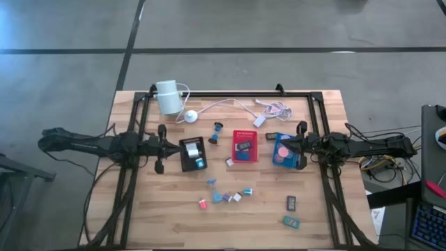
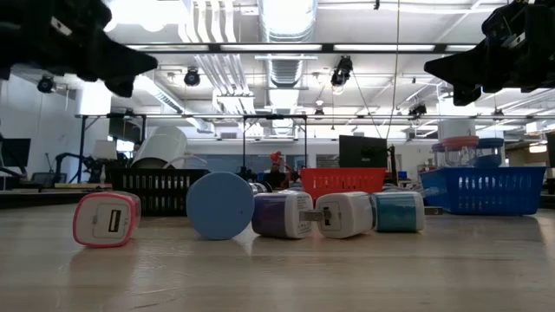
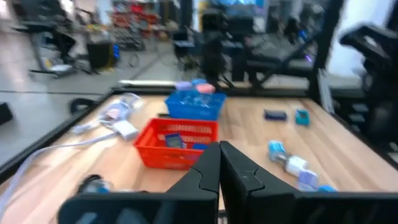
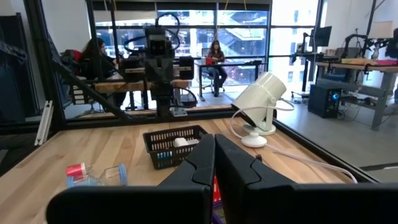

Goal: Pick & Place Office items
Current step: Put the light blue hourglass into the blue bin

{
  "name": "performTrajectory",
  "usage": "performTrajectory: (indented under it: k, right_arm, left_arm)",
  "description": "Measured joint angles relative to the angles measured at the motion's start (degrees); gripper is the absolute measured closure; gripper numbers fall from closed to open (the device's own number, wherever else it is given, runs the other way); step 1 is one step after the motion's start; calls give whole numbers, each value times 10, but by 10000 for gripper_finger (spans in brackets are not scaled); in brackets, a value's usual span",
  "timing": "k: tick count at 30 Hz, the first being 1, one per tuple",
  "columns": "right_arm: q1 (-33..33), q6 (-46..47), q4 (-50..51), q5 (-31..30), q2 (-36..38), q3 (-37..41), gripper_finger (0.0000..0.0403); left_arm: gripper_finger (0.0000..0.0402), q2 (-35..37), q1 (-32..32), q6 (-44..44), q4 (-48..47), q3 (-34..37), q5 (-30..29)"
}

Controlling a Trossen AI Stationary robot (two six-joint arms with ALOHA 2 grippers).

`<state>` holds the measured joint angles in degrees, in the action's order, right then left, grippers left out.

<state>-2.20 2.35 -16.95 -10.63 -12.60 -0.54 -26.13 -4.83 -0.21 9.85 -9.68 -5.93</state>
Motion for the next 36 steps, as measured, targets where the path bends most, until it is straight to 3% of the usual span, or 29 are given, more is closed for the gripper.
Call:
performTrajectory:
  k: [5,8,13,19,23,29,36]
  right_arm:
    - [0,1,0,0,0,0,394]
    - [0,2,0,0,0,0,394]
    - [0,4,0,0,0,0,394]
    - [0,4,1,0,0,0,394]
    - [0,4,1,0,0,0,394]
    - [0,4,3,0,0,0,394]
    - [0,2,4,0,-9,0,394]
  left_arm:
    - [392,-130,-17,9,-14,-87,4]
    - [379,-219,-23,3,-85,-162,4]
    - [333,-361,-29,3,-226,-294,6]
    - [261,-501,-57,107,-326,-414,59]
    - [212,-575,-82,169,-345,-469,96]
    - [146,-666,-96,228,-413,-552,59]
    - [113,-729,-99,325,-470,-597,47]
